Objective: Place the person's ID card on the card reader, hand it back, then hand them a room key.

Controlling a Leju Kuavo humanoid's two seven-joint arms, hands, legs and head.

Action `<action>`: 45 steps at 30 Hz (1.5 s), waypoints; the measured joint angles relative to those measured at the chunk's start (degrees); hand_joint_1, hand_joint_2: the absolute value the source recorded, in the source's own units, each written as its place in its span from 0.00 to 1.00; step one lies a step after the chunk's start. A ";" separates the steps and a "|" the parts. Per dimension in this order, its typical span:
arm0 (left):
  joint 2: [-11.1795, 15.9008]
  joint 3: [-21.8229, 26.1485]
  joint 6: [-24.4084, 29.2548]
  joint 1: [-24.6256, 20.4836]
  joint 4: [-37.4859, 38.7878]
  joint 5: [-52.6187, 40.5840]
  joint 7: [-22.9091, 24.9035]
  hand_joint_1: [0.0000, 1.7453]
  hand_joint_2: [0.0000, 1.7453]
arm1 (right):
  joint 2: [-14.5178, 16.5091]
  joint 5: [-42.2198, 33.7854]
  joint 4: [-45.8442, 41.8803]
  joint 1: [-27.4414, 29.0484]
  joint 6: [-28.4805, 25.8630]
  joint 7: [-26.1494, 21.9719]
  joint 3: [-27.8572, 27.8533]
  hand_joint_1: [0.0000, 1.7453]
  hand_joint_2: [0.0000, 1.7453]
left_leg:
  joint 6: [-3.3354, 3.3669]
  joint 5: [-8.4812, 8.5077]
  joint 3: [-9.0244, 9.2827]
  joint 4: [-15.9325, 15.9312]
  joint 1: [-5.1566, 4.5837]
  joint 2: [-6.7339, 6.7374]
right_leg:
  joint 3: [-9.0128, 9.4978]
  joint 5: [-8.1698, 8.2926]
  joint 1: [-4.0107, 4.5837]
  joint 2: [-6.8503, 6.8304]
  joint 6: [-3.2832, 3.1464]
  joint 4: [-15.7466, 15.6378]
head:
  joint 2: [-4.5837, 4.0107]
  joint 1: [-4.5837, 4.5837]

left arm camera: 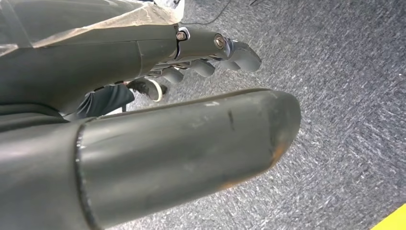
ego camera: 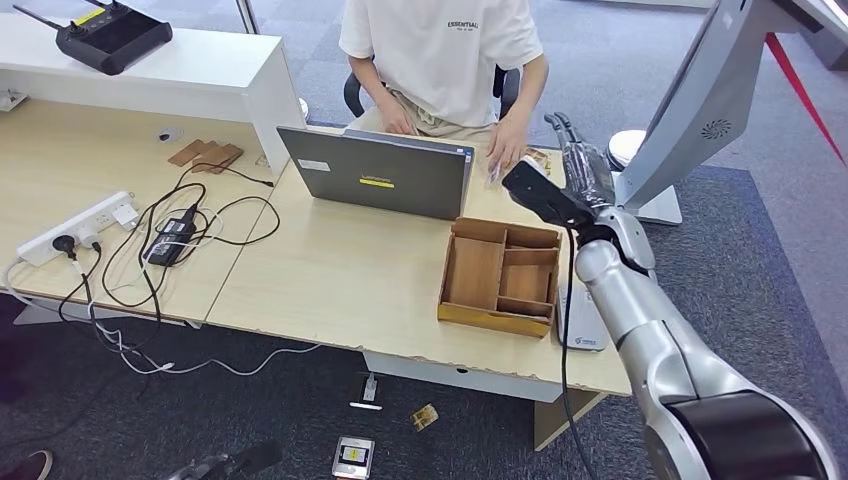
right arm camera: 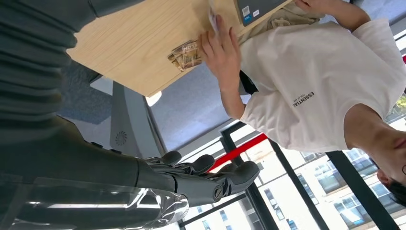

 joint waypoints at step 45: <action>2.08 1.30 6.28 6.12 0.03 11.00 -2.16 0.00 0.00 | -13.41 -19.28 -58.41 38.21 19.39 11.37 -0.20 0.00 1.00 | 0.00 -0.02 -0.04 -0.04 0.00 -0.01 | -0.01 -0.01 0.00 0.00 0.00 -0.06 | 0.00 0.00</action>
